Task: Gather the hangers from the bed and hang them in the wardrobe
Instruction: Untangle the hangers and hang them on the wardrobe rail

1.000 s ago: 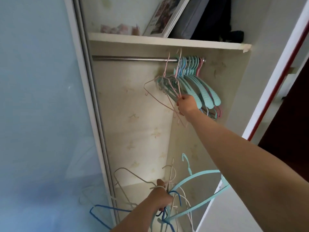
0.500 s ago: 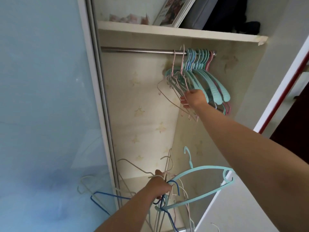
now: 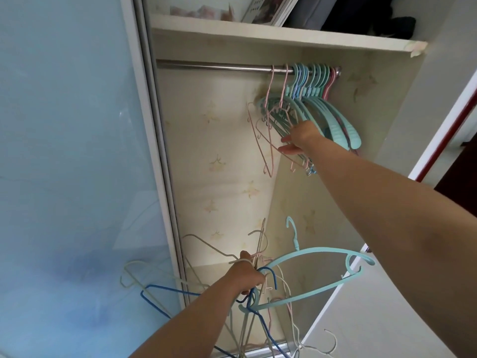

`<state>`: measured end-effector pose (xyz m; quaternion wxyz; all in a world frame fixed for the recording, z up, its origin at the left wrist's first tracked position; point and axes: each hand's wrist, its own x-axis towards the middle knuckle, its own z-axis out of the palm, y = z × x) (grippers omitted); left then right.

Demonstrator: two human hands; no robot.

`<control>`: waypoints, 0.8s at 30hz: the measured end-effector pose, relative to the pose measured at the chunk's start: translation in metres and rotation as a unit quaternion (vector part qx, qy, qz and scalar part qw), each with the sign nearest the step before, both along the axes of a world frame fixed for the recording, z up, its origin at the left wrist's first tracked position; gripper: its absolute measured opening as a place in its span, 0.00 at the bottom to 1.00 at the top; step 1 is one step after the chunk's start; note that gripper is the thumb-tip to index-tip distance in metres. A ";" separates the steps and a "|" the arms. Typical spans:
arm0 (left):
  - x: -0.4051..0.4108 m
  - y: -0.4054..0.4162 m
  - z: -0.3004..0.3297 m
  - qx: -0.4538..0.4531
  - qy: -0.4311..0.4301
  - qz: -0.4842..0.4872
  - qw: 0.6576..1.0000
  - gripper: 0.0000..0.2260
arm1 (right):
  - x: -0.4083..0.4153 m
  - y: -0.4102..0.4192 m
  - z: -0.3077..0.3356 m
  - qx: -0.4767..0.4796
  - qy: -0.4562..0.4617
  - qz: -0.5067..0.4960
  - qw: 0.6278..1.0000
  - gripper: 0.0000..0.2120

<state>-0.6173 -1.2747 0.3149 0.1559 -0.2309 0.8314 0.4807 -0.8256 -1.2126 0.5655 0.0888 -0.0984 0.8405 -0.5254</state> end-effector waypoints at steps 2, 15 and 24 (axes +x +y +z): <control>0.000 -0.001 0.000 0.004 0.002 0.000 1.000 0.20 | -0.002 0.000 -0.004 0.007 0.011 -0.007 1.000 0.14; 0.008 -0.007 -0.009 0.023 0.038 0.002 0.999 0.17 | 0.108 0.087 -0.176 0.327 0.331 0.185 0.865 0.13; 0.017 -0.020 -0.007 0.079 0.024 -0.027 0.996 0.15 | 0.107 0.153 -0.202 0.567 0.236 0.106 0.782 0.34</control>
